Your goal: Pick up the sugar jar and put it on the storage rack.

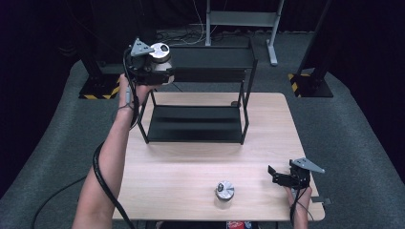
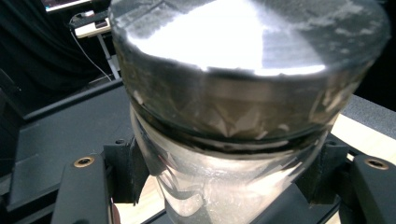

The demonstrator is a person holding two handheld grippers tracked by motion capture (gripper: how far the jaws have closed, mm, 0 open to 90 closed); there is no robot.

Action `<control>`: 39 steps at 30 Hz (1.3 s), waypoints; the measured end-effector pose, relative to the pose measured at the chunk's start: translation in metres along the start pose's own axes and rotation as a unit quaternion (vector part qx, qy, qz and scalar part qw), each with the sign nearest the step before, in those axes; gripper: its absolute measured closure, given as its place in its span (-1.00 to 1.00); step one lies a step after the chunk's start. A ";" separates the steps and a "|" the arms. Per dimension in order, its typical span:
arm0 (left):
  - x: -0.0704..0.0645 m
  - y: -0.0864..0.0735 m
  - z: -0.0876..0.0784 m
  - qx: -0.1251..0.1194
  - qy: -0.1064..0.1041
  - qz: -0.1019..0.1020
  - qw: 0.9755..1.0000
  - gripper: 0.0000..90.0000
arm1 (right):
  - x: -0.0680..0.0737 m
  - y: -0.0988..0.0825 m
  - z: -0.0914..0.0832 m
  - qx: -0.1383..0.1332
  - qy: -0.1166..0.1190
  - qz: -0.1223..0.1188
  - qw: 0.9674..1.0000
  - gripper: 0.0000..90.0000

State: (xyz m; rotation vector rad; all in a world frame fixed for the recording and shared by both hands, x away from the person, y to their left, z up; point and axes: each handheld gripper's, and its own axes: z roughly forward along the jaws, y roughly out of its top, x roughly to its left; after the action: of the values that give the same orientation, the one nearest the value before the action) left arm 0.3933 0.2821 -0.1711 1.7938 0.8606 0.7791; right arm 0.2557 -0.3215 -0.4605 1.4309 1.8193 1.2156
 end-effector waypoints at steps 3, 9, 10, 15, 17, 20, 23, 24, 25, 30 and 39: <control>0.000 0.003 -0.001 -0.002 0.001 0.002 1.000 -0.32 | 0.000 0.000 0.000 0.000 0.000 0.000 1.000 -1.00; -0.001 0.011 -0.002 -0.009 0.003 0.005 1.000 -0.32 | 0.000 0.000 0.000 0.000 0.000 0.001 1.000 -1.00; -0.001 0.013 -0.003 -0.010 0.005 0.005 1.000 -0.32 | 0.000 0.000 0.000 0.000 0.000 0.001 1.000 -1.00; 0.001 0.019 -0.001 -0.011 0.005 0.002 1.000 -0.32 | 0.000 0.000 0.000 -0.001 0.000 0.000 1.000 -1.00; 0.003 0.023 0.000 -0.011 0.005 -0.003 1.000 -0.32 | 0.000 0.000 0.000 0.000 0.000 0.000 1.000 -1.00; 0.004 0.026 0.002 -0.010 0.007 -0.004 1.000 -0.32 | 0.000 0.000 0.000 -0.001 0.001 0.001 1.000 -1.00; 0.005 0.030 0.004 -0.009 0.011 -0.005 1.000 -0.32 | 0.000 0.000 0.000 -0.001 0.001 0.001 1.000 -1.00; 0.005 0.031 0.005 -0.009 0.013 -0.006 1.000 -0.32 | -0.001 0.000 0.000 -0.001 0.001 0.001 1.000 -1.00; 0.006 0.033 0.005 -0.009 0.014 -0.006 1.000 -0.32 | -0.001 0.000 0.000 -0.001 0.001 0.001 1.000 -1.00; 0.008 0.040 0.009 -0.006 0.020 -0.009 1.000 -0.32 | -0.001 -0.001 0.000 -0.002 0.002 0.002 1.000 -1.00; 0.012 0.049 0.022 0.011 0.029 -0.012 0.999 -0.32 | -0.001 -0.001 0.000 -0.002 0.002 0.003 1.000 -1.00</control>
State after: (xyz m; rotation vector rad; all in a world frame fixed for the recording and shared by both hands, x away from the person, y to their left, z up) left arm 0.4275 0.2674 -0.1311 1.7832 0.9309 0.8122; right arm 0.2554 -0.3230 -0.4612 1.4323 1.8159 1.2256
